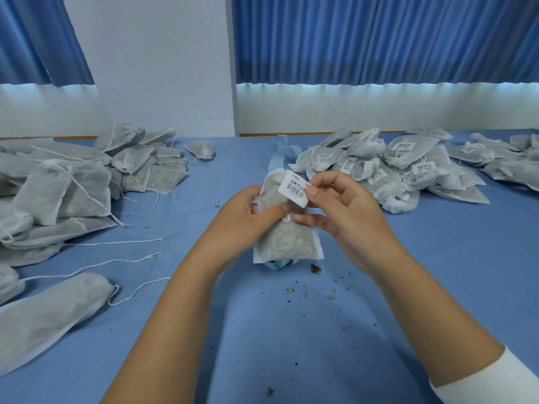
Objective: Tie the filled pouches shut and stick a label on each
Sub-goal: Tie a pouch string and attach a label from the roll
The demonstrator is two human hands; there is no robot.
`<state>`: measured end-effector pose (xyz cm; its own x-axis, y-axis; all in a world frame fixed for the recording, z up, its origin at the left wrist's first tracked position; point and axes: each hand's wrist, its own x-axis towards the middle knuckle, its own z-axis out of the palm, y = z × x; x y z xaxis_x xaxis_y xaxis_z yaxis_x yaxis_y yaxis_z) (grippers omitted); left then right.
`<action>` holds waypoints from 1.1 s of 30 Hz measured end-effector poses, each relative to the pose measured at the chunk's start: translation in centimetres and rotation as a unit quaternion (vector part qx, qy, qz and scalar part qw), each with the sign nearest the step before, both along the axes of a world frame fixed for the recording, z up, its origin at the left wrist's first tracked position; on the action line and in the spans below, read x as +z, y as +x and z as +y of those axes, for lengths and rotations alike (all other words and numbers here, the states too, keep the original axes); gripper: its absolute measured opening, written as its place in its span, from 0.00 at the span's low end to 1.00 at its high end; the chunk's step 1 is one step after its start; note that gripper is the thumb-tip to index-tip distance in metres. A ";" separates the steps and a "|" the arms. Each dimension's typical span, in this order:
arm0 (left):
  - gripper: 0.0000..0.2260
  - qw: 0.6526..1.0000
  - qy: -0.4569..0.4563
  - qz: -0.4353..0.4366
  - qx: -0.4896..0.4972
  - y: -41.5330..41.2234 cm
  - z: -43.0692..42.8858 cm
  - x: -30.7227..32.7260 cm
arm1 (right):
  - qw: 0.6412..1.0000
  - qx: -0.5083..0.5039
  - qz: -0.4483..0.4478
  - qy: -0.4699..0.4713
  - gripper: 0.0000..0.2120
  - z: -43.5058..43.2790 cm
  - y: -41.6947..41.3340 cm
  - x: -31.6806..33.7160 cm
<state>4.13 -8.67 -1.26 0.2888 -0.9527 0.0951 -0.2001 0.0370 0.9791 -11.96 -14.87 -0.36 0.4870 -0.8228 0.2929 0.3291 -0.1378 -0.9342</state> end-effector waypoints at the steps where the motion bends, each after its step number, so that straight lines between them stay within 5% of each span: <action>1: 0.17 1.000 0.009 0.000 -0.021 0.0 0.1 0.0 | 1.000 0.000 0.007 -0.002 0.03 0.0 0.0 0.0; 15: 0.17 0.995 0.012 0.029 -0.097 0.3 0.6 0.2 | 0.980 -0.094 0.146 -0.103 0.07 -0.6 0.0 -1.1; 22: 0.14 0.999 -0.014 -0.032 0.036 -0.9 0.0 0.1 | 0.965 -0.149 0.159 -0.147 0.10 -0.2 0.4 -1.3; 26: 0.11 0.998 -0.038 -0.007 0.040 -1.2 0.1 0.3 | 0.974 -0.159 0.153 -0.045 0.18 -0.5 0.2 -1.1; 29: 0.11 0.998 -0.046 0.021 0.027 -1.4 0.2 0.4 | 0.990 -0.051 0.106 0.077 0.11 -0.6 0.0 -0.9; 33: 0.13 0.998 -0.056 0.006 0.029 -1.5 0.2 0.5 | 0.980 0.085 0.019 0.180 0.14 -0.6 0.0 -0.9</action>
